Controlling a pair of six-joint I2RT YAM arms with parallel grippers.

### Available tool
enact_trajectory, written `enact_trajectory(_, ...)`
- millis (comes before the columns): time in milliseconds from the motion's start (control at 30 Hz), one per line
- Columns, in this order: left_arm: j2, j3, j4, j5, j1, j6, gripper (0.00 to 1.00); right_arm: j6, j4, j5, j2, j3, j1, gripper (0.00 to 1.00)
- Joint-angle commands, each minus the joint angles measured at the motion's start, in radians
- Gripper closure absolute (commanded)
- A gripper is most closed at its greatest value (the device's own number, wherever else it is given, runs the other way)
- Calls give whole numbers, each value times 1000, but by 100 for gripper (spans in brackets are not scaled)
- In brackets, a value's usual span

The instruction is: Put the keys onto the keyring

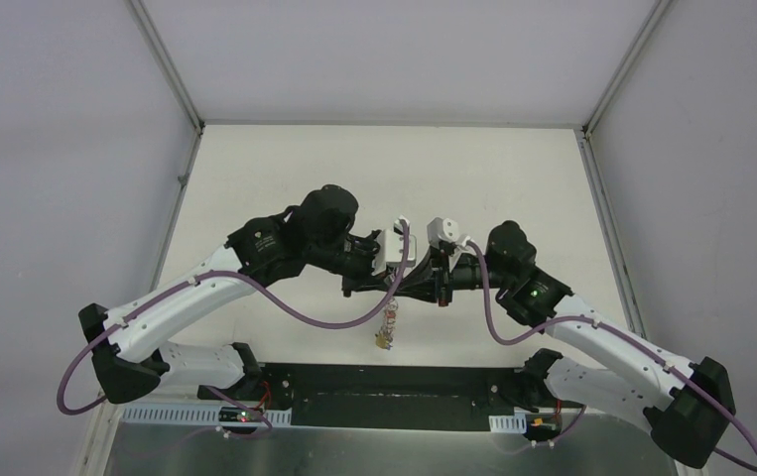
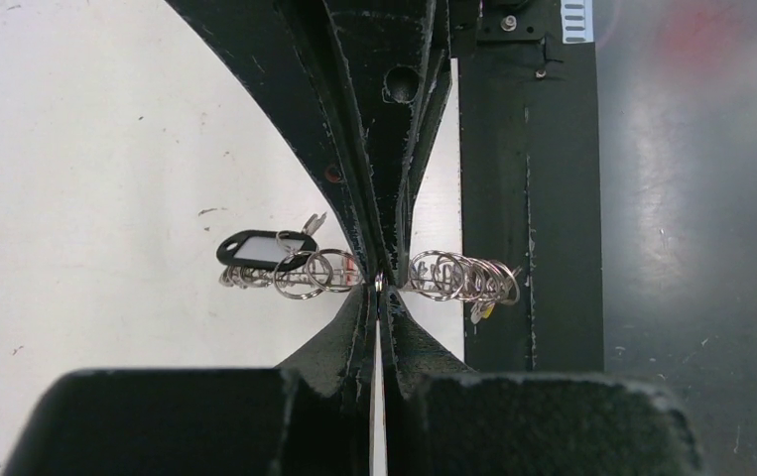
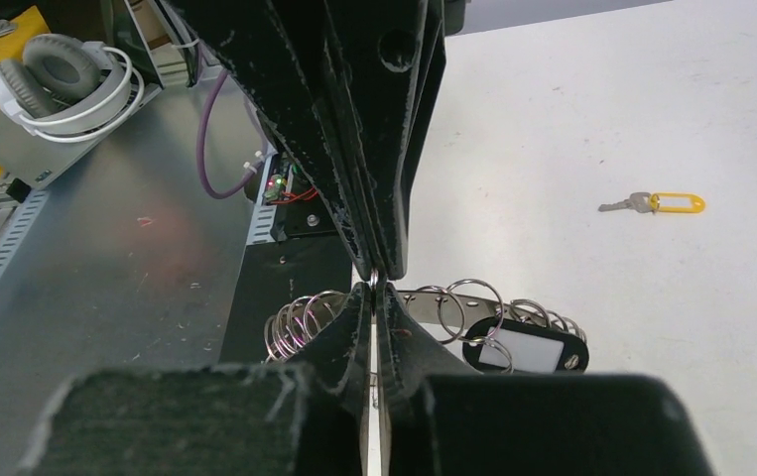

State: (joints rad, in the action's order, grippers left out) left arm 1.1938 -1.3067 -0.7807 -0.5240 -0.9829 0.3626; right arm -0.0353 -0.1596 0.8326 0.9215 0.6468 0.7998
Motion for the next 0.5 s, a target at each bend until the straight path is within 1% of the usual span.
enact_trajectory(0,-30,-26,59,-10,-12,44,100,30,1,-54,-27,48,10,100)
enact_trajectory(100,-69,1,81,2,-12,32,80,30,6,-82,-59,36,11,100)
enact_trajectory(133,-86,18,108,8,-11,22,76,30,6,-84,-70,33,10,100)
enact_trajectory(233,-147,88,196,27,-12,-15,66,30,7,-75,-83,34,11,100)
enact_trajectory(367,-244,208,368,59,-13,-84,61,60,9,-63,-111,30,10,100)
enact_trajectory(467,-315,332,525,67,-12,-143,60,68,7,-56,-136,24,11,100)
